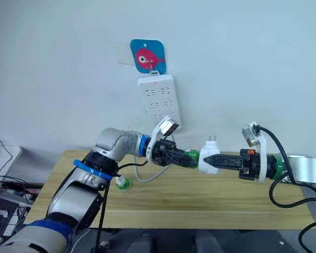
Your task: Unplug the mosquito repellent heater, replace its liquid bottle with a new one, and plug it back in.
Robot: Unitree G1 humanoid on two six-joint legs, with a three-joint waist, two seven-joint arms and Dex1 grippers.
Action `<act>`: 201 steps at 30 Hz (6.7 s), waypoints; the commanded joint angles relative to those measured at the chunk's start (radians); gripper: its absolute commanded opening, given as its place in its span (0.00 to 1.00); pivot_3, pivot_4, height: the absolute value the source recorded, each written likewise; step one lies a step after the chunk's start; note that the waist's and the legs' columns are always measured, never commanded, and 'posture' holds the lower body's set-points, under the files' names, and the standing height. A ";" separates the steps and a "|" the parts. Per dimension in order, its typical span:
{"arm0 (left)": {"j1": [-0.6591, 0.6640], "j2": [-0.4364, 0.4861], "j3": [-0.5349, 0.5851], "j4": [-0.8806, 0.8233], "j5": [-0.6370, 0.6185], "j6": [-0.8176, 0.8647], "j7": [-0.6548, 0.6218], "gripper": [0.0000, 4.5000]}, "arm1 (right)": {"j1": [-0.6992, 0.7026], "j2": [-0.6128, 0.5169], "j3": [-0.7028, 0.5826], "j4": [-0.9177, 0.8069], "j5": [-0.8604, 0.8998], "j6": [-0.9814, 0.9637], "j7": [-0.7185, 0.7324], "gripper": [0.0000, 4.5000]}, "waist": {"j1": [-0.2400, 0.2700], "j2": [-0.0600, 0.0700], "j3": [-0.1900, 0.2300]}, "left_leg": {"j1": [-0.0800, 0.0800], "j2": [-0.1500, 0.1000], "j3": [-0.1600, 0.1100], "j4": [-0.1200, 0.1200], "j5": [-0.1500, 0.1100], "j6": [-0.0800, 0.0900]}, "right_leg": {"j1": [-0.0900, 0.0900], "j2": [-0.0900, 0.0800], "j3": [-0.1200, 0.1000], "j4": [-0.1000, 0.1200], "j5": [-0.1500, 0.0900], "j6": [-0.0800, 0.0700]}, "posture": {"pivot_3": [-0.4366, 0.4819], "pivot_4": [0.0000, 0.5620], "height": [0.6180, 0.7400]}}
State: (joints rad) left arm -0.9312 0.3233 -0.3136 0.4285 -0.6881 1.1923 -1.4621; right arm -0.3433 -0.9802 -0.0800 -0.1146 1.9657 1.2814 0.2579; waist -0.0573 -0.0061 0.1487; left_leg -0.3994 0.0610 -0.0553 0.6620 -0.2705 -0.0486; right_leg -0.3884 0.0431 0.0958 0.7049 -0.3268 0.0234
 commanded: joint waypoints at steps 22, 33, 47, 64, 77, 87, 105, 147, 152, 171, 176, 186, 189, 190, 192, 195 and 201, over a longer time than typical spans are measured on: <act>0.211 -0.001 0.151 -0.263 0.349 -1.217 0.093 0.99 | 0.013 -0.052 -0.054 0.154 0.007 0.034 0.069 0.67 | 0.025 -0.001 0.001 | 0.001 0.001 0.004 0.000 0.002 -0.004 | 0.000 -0.001 0.002 -0.001 0.003 -0.005 | 0.48 0.22 1.00; 0.221 -0.093 0.117 0.023 0.470 -2.140 0.090 0.99 | -0.024 -0.042 -0.048 0.187 0.007 0.075 0.081 0.67 | 0.034 -0.001 0.001 | 0.000 0.000 0.004 0.001 0.000 0.000 | 0.001 -0.002 0.003 -0.003 0.004 -0.003 | 0.48 0.22 1.00; 0.090 -0.133 0.086 0.343 0.747 -2.599 0.422 0.99 | -0.039 -0.049 -0.048 0.162 0.007 0.105 0.138 0.67 | 0.032 -0.001 0.001 | -0.001 0.000 0.004 0.001 0.000 0.000 | 0.001 -0.002 0.003 -0.004 0.005 -0.002 | 0.47 0.22 1.00; 0.077 -0.065 -0.119 0.330 0.653 -2.492 0.557 0.50 | -0.027 -0.060 -0.045 0.137 0.007 0.101 0.143 0.67 | 0.028 -0.001 0.001 | -0.001 0.000 0.004 0.001 0.000 0.000 | 0.001 -0.002 0.003 -0.003 0.005 -0.002 | 0.45 0.22 1.00; 0.022 0.090 -0.068 -0.118 -0.311 -0.221 0.208 0.50 | -0.028 -0.104 -0.019 0.063 -0.065 0.106 0.184 0.67 | 0.007 -0.001 0.001 | 0.001 0.001 0.000 0.003 0.000 0.001 | 0.001 0.000 0.000 0.005 0.004 0.000 | 0.47 0.22 1.00; -0.052 -0.008 0.076 0.073 -0.292 0.125 0.203 0.99 | -0.046 -0.098 -0.007 0.076 -0.057 0.090 0.188 0.67 | -0.001 -0.001 0.001 | 0.001 0.000 0.000 0.002 0.000 0.000 | -0.001 0.001 0.001 0.004 0.003 -0.003 | 0.46 0.21 1.00; 0.220 -0.035 0.118 -0.214 0.323 -1.491 0.068 0.99 | 0.022 -0.113 -0.073 0.172 0.006 0.030 0.141 0.67 | 0.024 -0.001 0.001 | 0.001 0.000 0.005 0.003 0.003 -0.004 | 0.000 -0.001 0.004 0.002 0.004 -0.003 | 0.48 0.19 1.00; 0.151 -0.030 -0.163 0.091 0.263 -1.842 0.246 0.50 | -0.033 -0.068 -0.050 0.125 0.007 0.069 0.112 0.67 | 0.023 0.000 0.001 | 0.001 0.000 0.004 0.003 0.000 0.000 | 0.000 -0.002 0.003 0.004 0.005 -0.002 | 0.45 0.22 1.00; 0.159 0.101 -0.153 -0.205 0.002 -1.012 0.152 0.50 | -0.043 -0.075 -0.037 0.110 -0.026 0.065 0.115 0.67 | 0.007 0.000 0.001 | 0.001 0.001 0.001 0.003 0.001 0.001 | 0.000 0.000 0.001 0.008 0.004 -0.002 | 0.46 0.22 1.00; 0.075 0.085 0.091 -0.026 -0.301 0.234 0.183 0.50 | -0.006 -0.062 -0.032 -0.034 -0.158 0.024 0.151 0.67 | 0.000 -0.002 0.003 | 0.001 0.001 0.000 0.002 0.001 0.001 | -0.001 0.001 0.001 0.005 0.003 -0.003 | 0.45 0.23 1.00; 0.091 0.086 0.112 -0.046 -0.293 0.237 0.195 0.50 | -0.003 -0.068 -0.032 -0.032 -0.146 0.026 0.171 0.67 | 0.000 -0.003 0.004 | 0.002 0.001 0.000 0.003 0.001 0.001 | -0.001 0.001 0.001 0.006 0.003 -0.003 | 0.46 0.23 1.00; 0.100 0.056 0.129 -0.066 -0.266 0.177 0.217 0.66 | -0.010 -0.058 -0.020 -0.049 -0.139 0.020 0.180 0.67 | 0.002 -0.003 0.004 | 0.001 0.001 0.001 0.002 0.001 0.001 | -0.001 0.001 0.001 0.006 0.003 -0.003 | 0.47 0.23 1.00; 0.099 0.048 0.138 -0.063 -0.255 0.173 0.218 0.82 | -0.005 -0.057 -0.017 -0.053 -0.128 0.018 0.176 0.67 | 0.002 -0.003 0.004 | 0.002 0.001 0.001 0.002 0.001 0.001 | -0.001 0.001 0.001 0.006 0.003 -0.003 | 0.47 0.23 1.00; 0.099 0.046 0.142 -0.062 -0.250 0.173 0.218 0.88 | 0.000 -0.056 -0.016 -0.056 -0.123 0.015 0.172 0.67 | 0.002 -0.003 0.004 | 0.002 0.001 0.001 0.002 0.001 0.001 | -0.001 0.001 0.001 0.006 0.003 -0.003 | 0.47 0.23 1.00; 0.096 0.045 0.150 -0.057 -0.240 0.173 0.216 0.99 | 0.007 -0.054 -0.015 -0.057 -0.111 0.009 0.163 0.67 | 0.003 -0.003 0.004 | 0.001 0.001 0.001 0.002 0.001 0.001 | -0.001 0.001 0.001 0.006 0.003 -0.003 | 0.47 0.23 1.00; 0.088 0.057 0.164 -0.049 -0.225 0.161 0.213 0.99 | 0.016 -0.054 -0.021 -0.047 -0.083 -0.001 0.146 0.67 | 0.003 -0.004 0.004 | 0.001 0.001 0.001 0.002 0.001 0.001 | -0.001 0.001 0.002 0.005 0.003 -0.003 | 0.47 0.23 1.00; 0.099 0.140 0.173 -0.123 -0.147 0.016 0.180 0.99 | 0.041 -0.073 -0.051 0.020 -0.015 -0.024 0.109 0.67 | 0.002 -0.005 0.005 | 0.001 0.001 0.001 0.002 0.001 0.001 | -0.001 0.001 0.001 0.006 0.003 -0.003 | 0.47 0.23 1.00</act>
State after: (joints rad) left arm -0.8262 0.4464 -0.1640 0.3667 -0.8525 1.2698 -1.2578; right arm -0.2967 -1.0332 -0.0885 -0.1010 1.8951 1.2749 0.3677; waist -0.0557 -0.0107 0.1537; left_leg -0.3980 0.0619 -0.0542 0.6643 -0.2697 -0.0479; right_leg -0.3894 0.0436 0.0974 0.7105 -0.3236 0.0201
